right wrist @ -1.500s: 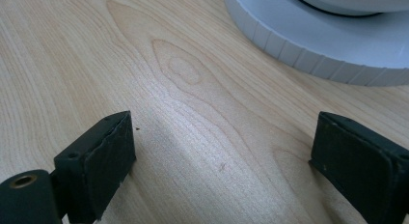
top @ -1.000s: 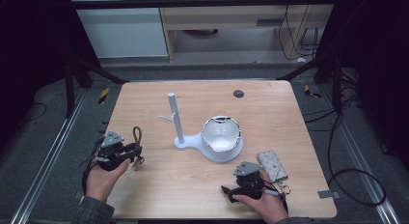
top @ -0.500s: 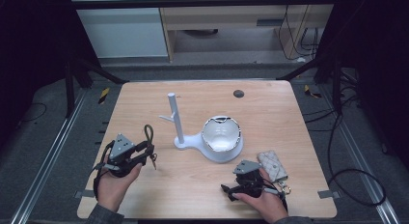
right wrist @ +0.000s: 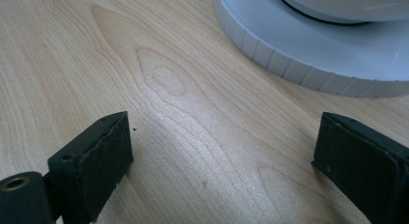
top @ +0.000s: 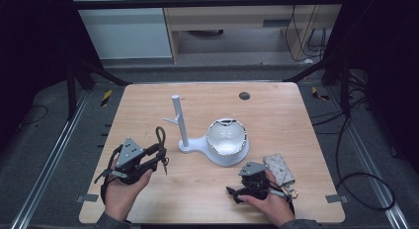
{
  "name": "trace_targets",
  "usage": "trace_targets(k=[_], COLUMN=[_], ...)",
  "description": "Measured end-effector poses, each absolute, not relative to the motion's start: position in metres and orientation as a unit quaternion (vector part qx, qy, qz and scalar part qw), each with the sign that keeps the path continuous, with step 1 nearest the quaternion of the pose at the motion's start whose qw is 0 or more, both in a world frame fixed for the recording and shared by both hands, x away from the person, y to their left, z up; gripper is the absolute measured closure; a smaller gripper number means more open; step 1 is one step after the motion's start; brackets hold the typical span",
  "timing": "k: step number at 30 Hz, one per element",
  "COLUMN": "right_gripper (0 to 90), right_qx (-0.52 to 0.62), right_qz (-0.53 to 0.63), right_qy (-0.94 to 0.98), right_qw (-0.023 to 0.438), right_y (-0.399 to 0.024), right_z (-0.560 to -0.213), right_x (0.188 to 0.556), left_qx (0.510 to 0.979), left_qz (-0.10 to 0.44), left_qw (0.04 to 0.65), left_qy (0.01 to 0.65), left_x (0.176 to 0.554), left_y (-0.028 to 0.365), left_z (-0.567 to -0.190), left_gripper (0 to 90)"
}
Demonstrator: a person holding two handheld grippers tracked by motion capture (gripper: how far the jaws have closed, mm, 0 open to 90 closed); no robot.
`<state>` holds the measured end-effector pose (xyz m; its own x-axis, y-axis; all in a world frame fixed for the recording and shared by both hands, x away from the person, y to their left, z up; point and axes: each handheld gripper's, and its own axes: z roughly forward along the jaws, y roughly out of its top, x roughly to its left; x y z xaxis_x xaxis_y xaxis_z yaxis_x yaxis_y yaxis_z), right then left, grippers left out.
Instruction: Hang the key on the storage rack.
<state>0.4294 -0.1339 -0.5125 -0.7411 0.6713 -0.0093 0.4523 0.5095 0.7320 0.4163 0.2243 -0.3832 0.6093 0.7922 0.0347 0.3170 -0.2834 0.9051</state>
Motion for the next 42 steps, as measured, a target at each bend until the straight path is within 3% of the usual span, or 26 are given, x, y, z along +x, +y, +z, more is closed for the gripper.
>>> trace_targets(k=[11,21,42], right_gripper=[6.3,6.3,6.3], right_qx=[0.329,0.330,0.330], right_qz=[0.371,0.371,0.371], right_qy=[0.856,0.856,0.855], right_qw=[0.148,0.147,0.148], right_y=[-0.134,-0.134,-0.134], right_z=[-0.513,-0.513,-0.513], right_x=[0.429,0.429,0.429], left_qx=[0.768,0.769,0.754], left_qz=[0.262,0.254,0.255], left_qw=[0.466,0.451,0.458], left_qy=[0.353,0.374,0.396], left_x=[0.442,0.470,0.490], left_y=[0.194,0.184,0.176], left_z=[-0.368,-0.386,-0.405], left_gripper=[65.9,65.9,65.8])
